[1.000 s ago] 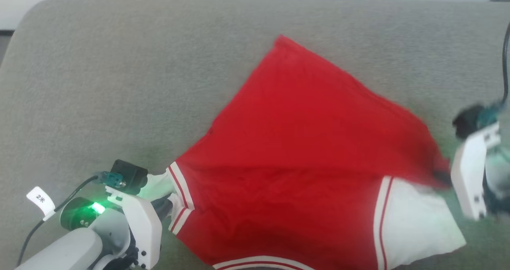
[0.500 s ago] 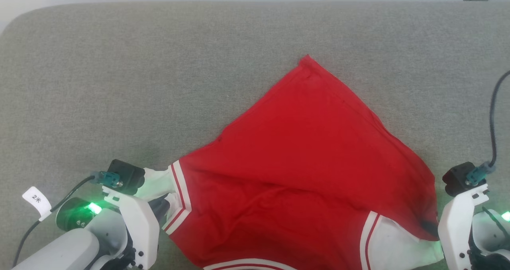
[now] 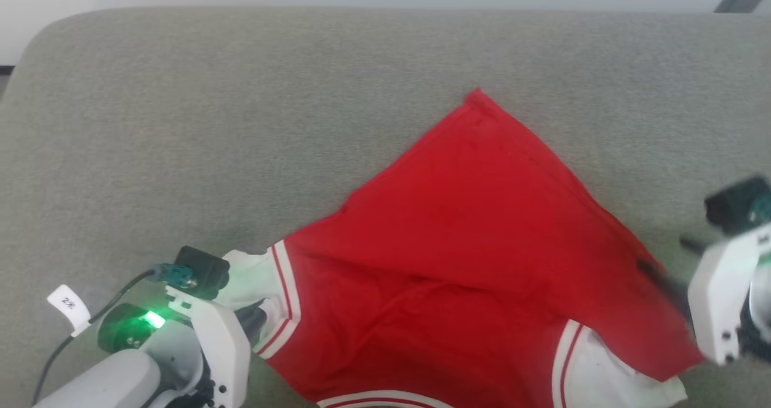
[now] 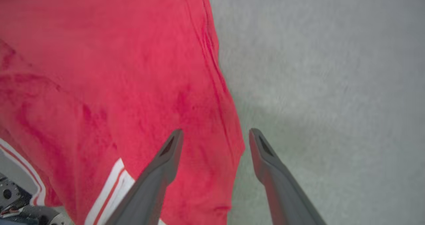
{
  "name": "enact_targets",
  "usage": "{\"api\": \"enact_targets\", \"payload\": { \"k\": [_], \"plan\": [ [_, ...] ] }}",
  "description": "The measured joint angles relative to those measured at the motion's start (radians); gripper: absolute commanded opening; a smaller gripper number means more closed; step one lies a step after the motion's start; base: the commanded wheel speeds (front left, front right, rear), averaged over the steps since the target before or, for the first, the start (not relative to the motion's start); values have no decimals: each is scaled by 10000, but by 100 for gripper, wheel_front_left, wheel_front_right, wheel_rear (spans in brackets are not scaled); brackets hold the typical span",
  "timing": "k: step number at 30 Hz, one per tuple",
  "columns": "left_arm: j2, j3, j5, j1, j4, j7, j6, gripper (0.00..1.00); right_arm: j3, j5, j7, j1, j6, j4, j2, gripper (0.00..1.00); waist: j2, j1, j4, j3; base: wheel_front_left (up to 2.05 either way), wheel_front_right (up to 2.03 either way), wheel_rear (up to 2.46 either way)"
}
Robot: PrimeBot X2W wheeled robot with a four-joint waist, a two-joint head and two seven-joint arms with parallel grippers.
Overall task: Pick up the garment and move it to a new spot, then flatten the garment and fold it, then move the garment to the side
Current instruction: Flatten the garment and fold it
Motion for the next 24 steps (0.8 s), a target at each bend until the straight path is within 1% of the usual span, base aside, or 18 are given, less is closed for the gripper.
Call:
{"api": "enact_targets", "payload": {
  "k": [2, 4, 8, 10, 15, 20, 24],
  "plan": [
    [-88, -48, 8, -17, 2, 36, -50, 0, 167, -140, -236, -578, 2, -109, 8, 100, 0, 0, 129, 7, 0, 0, 0],
    [-153, -102, 61, -65, 33, 65, -127, 0, 510, -546, -600, -1256, 2, 8, -58, 100, 0, 0, 282, 33, 0, 0, 0],
    [-370, -188, 98, -259, 128, 75, -257, 0, 1398, -934, -1572, -2848, 2, 1110, 318, 100, 0, 0, 616, 138, 0, 0, 0],
    [-518, -247, 165, -398, 201, 104, -357, 0, 1774, -972, -2161, -3661, 2, 1973, 548, 100, 0, 0, 819, 213, 0, 0, 0],
    [-890, -412, 288, -746, 472, 169, -619, 0, 2855, -1149, -3143, -5534, 2, 4416, 734, 100, 0, 0, 1380, 434, 0, 0, 0],
    [-1336, -570, 430, -1131, 765, 209, -874, 0, 3779, -995, -3254, -6956, 2, 6859, 796, 100, 0, 0, 1968, 684, 0, 0, 0],
    [-1682, -711, 502, -1380, 999, 236, -1070, 0, 4529, -548, -2886, -7792, 2, 8368, 780, 100, 0, 0, 2378, 916, 0, 0, 0]
  ]
}}
